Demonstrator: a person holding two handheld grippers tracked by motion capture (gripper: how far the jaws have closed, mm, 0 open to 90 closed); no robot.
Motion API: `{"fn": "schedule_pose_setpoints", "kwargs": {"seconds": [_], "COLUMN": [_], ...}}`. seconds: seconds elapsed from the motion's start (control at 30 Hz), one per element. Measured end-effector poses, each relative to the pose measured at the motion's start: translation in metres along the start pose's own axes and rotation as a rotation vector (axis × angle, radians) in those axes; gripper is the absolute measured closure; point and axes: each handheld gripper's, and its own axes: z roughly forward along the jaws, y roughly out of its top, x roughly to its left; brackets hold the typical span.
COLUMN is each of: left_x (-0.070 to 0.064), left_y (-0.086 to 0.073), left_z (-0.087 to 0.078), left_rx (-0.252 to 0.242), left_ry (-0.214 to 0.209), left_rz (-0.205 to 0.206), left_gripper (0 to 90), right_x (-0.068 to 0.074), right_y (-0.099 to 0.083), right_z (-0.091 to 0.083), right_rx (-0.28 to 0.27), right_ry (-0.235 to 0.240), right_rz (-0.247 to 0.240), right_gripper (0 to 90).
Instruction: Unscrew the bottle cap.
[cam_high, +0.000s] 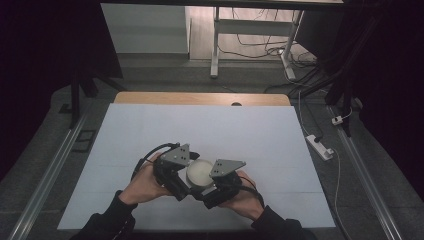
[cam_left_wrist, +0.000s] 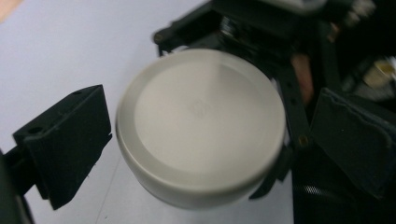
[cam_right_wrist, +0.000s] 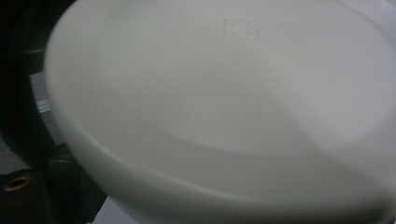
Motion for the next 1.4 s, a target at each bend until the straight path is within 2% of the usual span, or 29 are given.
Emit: {"fn": "schedule_pose_setpoints", "kwargs": {"seconds": [0.07, 0.1, 0.17, 0.23, 0.3, 0.37, 0.47, 0.53, 0.7, 0.73, 0.77, 0.8, 0.83, 0.87, 0.9, 0.93, 0.97, 1.03, 1.13, 1.4], "left_x": [0.002, 0.004, 0.005, 0.005, 0.005, 0.005, 0.003, 0.003, 0.005, 0.005, 0.005, 0.005, 0.005, 0.005, 0.005, 0.004, 0.004, 0.003, 0.003, 0.000], "left_y": [-0.002, -0.004, -0.005, -0.007, -0.008, -0.009, -0.009, -0.009, -0.007, -0.007, -0.006, -0.005, -0.004, -0.003, -0.003, -0.001, -0.001, 0.001, 0.001, 0.004], "left_z": [0.000, 0.001, 0.002, 0.004, 0.007, 0.007, 0.007, 0.009, 0.014, 0.014, 0.016, 0.018, 0.021, 0.022, 0.022, 0.024, 0.024, 0.026, 0.025, 0.021], "left_rx": [0.007, -0.002, 0.002, 0.010, 0.009, 0.002, 0.001, -0.005, -0.006, -0.006, -0.003, 0.002, 0.011, 0.017, 0.017, 0.018, 0.018, 0.013, 0.006, -0.011], "left_ry": [-0.038, -0.077, -0.089, -0.101, -0.137, -0.155, -0.139, -0.107, -0.030, -0.030, -0.010, 0.009, 0.045, 0.062, 0.062, 0.092, 0.092, 0.115, 0.121, 0.142], "left_rz": [0.027, 0.033, 0.038, 0.043, 0.060, 0.077, 0.080, 0.062, -0.016, -0.016, -0.036, -0.056, -0.097, -0.111, -0.111, -0.141, -0.141, -0.168, -0.183, -0.183], "left_gripper": [0.0, 0.0, 0.0, 0.9, 1.9, 4.8, 7.4, 7.7, 7.9, 7.9, 7.9, 7.9, 7.9, 7.9, 7.9, 7.9, 7.9, 7.9, 8.0, 8.0], "right_x": [0.002, 0.003, 0.005, 0.009, 0.011, 0.013, 0.013, 0.012, 0.006, 0.005, 0.004, 0.004, 0.002, 0.001, 0.000, 0.000, -0.001, -0.002, -0.002, -0.002], "right_y": [0.001, 0.001, 0.001, 0.002, 0.002, 0.003, 0.002, 0.002, 0.002, 0.001, 0.001, 0.001, 0.000, -0.001, -0.001, -0.001, -0.001, -0.001, -0.001, -0.002], "right_z": [0.000, 0.000, 0.000, 0.000, 0.000, 0.001, 0.001, 0.001, 0.000, 0.000, 0.001, 0.001, 0.002, 0.002, 0.002, 0.002, 0.002, 0.002, 0.002, 0.002], "right_rx": [-0.004, -0.008, -0.006, -0.008, -0.013, -0.018, -0.015, -0.013, -0.001, 0.003, 0.009, 0.009, 0.018, 0.019, 0.022, 0.023, 0.021, 0.021, 0.019, 0.021], "right_ry": [0.027, 0.040, 0.050, 0.081, 0.103, 0.111, 0.105, 0.092, 0.032, 0.014, -0.008, -0.008, -0.038, -0.050, -0.063, -0.076, -0.083, -0.093, -0.103, -0.107], "right_rz": [-0.011, -0.019, -0.030, -0.054, -0.069, -0.081, -0.077, -0.071, -0.035, -0.026, -0.018, -0.018, -0.001, 0.011, 0.018, 0.022, 0.027, 0.038, 0.042, 0.041], "right_gripper": [6.4, 6.4, 6.4, 6.4, 6.4, 6.4, 6.4, 6.4, 6.4, 6.4, 6.4, 6.4, 6.4, 6.4, 6.4, 6.4, 6.4, 6.4, 6.4, 6.4]}}
